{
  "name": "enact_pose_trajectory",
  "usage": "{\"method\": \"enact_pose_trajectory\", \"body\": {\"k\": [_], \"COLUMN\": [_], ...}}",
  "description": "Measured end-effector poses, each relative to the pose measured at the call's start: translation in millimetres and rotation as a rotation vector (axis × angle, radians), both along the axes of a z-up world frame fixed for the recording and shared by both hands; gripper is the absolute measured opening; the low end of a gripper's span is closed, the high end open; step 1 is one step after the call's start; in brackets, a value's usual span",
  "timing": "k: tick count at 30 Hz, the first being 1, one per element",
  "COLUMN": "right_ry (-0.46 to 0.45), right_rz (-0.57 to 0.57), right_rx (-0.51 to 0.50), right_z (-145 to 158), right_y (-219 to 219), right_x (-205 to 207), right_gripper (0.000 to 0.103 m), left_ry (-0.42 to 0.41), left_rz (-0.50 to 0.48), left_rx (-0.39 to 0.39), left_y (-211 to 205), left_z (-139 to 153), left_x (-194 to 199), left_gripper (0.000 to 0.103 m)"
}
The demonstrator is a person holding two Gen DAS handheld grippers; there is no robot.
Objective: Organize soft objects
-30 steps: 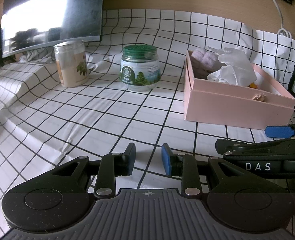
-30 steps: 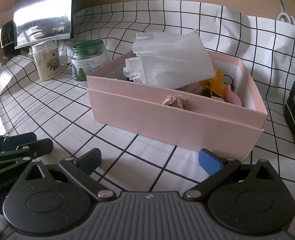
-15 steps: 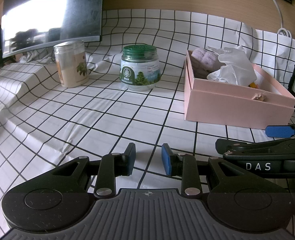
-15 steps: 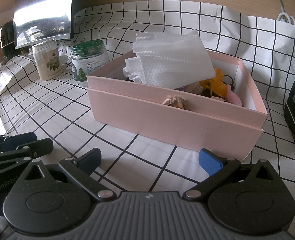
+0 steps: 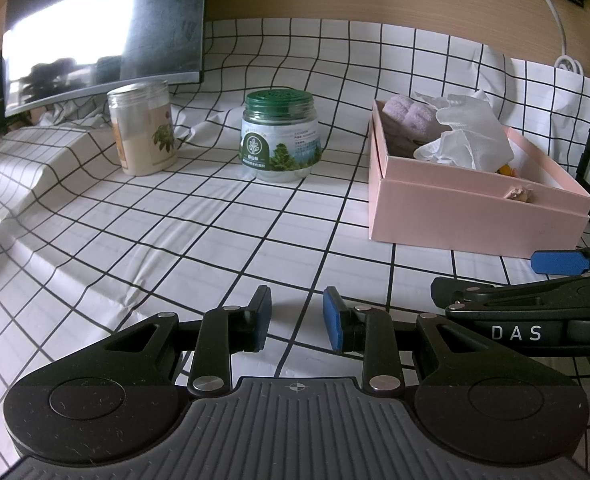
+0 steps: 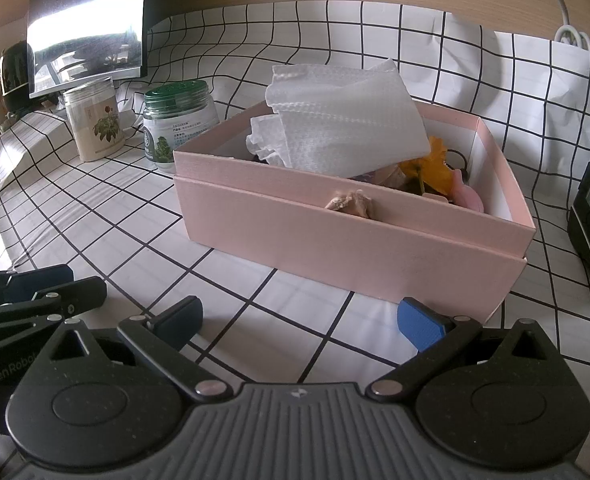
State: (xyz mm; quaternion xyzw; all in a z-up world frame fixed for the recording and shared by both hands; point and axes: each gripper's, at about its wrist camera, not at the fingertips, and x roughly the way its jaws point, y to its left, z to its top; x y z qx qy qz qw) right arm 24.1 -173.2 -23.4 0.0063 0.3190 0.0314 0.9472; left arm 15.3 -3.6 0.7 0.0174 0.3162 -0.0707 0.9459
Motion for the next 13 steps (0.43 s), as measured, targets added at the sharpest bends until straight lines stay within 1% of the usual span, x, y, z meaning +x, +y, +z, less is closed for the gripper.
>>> {"method": "enact_pose_trajectory", "body": {"k": [13], "right_ry": [0.0], "right_rz": [0.0], "right_rx": [0.0], "right_z": [0.0], "right_y": [0.2], "right_x": [0.4], "right_gripper": [0.103], "left_ry": [-0.001], "left_rz": [-0.001], "left_rx": [0.006], "left_y": [-0.6], "left_z": [-0.1], "left_x": [0.2], "left_gripper": [0.032]}}
